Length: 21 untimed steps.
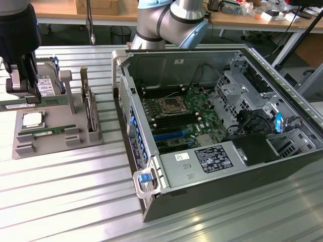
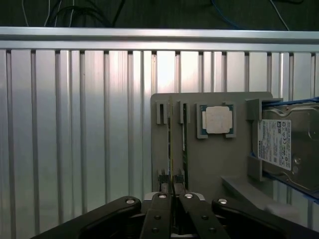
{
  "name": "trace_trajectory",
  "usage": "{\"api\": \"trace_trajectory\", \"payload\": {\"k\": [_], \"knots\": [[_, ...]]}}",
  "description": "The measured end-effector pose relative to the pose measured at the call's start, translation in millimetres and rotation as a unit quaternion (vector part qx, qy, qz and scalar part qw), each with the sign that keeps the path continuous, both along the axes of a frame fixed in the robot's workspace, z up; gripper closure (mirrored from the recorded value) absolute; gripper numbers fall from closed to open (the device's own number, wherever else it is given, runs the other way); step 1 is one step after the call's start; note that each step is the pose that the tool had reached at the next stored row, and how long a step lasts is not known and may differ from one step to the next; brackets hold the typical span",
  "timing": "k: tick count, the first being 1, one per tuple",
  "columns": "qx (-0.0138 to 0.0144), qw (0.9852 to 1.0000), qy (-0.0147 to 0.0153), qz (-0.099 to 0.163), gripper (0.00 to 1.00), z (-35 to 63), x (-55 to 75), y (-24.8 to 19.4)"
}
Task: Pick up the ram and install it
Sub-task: 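Pick up the ram and move it above insertion slot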
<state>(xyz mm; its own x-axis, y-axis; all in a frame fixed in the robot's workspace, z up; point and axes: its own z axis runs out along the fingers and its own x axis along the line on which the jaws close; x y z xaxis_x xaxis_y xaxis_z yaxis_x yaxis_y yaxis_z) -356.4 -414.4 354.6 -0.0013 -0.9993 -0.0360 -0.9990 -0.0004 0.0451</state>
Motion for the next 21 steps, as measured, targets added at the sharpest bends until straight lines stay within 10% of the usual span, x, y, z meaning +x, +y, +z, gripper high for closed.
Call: {"api": "trace_trajectory", "payload": {"k": [21], "knots": [[0.0000,1.0000,0.0000,0.000,0.88,34.7,0.0,0.0]]}}
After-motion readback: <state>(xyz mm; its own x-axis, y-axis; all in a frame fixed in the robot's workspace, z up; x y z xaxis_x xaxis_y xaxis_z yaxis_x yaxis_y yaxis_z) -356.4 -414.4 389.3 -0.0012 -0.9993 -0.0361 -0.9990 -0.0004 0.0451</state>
